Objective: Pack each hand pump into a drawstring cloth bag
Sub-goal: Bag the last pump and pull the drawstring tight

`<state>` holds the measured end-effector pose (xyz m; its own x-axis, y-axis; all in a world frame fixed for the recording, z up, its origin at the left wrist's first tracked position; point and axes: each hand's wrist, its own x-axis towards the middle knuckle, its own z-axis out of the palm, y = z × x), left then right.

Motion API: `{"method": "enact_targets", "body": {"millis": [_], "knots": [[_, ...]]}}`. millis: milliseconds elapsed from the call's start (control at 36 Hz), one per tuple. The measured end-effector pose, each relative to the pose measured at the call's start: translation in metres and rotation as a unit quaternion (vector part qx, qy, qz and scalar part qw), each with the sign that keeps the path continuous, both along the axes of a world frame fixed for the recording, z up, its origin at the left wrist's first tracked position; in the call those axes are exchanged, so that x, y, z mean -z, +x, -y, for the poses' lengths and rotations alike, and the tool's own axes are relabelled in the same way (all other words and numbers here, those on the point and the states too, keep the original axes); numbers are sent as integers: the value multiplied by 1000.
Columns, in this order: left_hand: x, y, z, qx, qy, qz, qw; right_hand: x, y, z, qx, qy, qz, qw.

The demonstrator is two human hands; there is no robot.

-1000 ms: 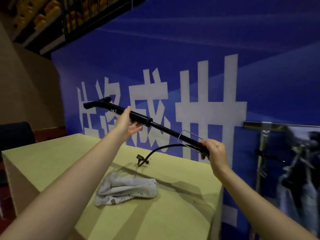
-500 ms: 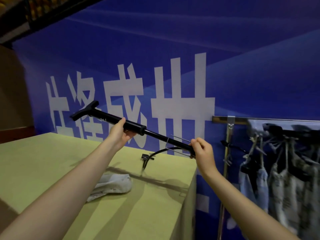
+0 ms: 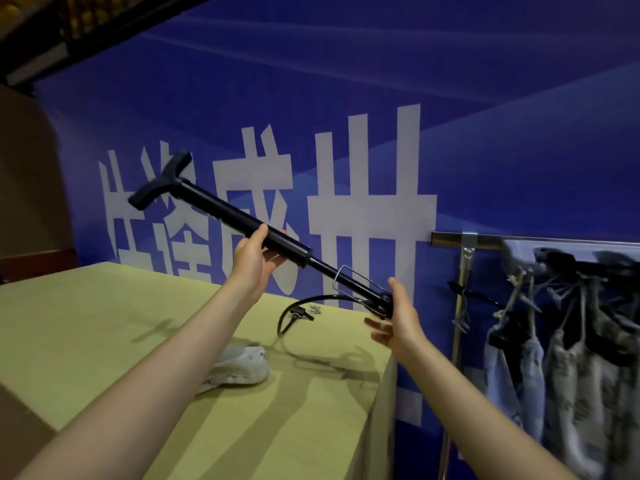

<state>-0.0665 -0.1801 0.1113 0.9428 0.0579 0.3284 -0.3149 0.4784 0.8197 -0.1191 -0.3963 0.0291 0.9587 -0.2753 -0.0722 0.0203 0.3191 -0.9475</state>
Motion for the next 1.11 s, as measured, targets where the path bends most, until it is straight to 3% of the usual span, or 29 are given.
{"method": "enact_targets", "body": {"millis": [56,167,222,333,417,583,833,1111], "knots": [[-1,-1,-1,-4,12,24,1000,2,-1,7,-119,58,-88,987],[-2,-6,1,17,33,51,998,9,0,13,-233,148,-119,954],[-3,-8,3,24,40,56,997,9,1,13,-244,205,-122,940],[-2,-9,4,25,46,52,997,13,4,16,-237,214,-140,937],[1,-8,4,16,49,49,997,14,3,13,-239,218,-106,940],[4,1,-3,-14,40,26,999,10,0,7,-208,100,31,973],[21,10,0,-23,55,-23,998,18,-2,-5,-82,-11,112,990],[41,6,16,1,26,-73,997,9,-5,-22,-29,-116,160,980]]}}
